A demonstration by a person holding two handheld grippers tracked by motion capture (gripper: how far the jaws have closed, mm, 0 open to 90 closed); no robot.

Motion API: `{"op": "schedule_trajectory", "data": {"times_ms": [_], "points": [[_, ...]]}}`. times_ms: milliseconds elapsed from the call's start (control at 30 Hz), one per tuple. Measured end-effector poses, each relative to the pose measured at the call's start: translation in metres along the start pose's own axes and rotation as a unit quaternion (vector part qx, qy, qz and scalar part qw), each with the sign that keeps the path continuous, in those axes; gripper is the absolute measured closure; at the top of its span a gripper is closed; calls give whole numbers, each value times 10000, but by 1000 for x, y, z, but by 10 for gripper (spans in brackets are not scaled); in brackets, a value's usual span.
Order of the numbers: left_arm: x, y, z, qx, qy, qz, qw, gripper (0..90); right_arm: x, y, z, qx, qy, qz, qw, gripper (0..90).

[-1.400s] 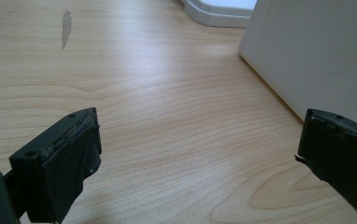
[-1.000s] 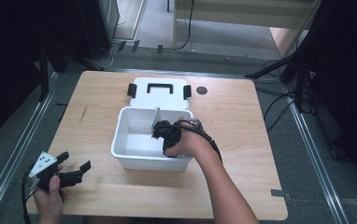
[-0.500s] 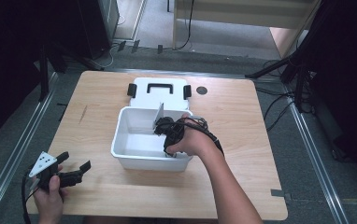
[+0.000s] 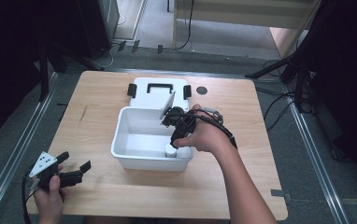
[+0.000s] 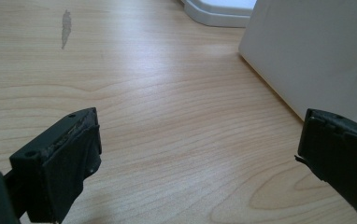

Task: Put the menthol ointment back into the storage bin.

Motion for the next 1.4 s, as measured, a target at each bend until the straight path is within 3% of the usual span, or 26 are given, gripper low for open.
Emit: {"op": "schedule_trajectory", "data": {"times_ms": [100,300,400,600,833,1200,1400], "points": [[0,0,0,2,20,19,10000,3,10,-6,-15,51,-103,117,9999,469],[0,0,0,-14,19,33,10000,6,28,-17,-28,144,-141,312,9993,460],[0,0,0,-107,38,53,9999,63,39,-23,-32,187,-134,394,9990,456],[0,0,0,-113,27,63,9999,66,58,-30,-32,197,-177,547,9982,442],[0,0,1,-121,8,81,9999,66,92,-37,-19,84,-262,825,9962,361],[0,-1,1,-139,47,123,9998,66,134,-48,0,173,-467,1243,9910,256],[1,-1,1,-135,52,138,9998,66,162,-51,17,231,-656,1614,9844,180]]}}
Point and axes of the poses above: each handheld gripper's, and its own axes: z roughly forward along the jaws, x roughly out of its underside, y roughly to its left, the point moved 7 cm from there along z, roughly forward along the jaws, and after that the axes turned 4 degrees about x, right-handed, at the moved point
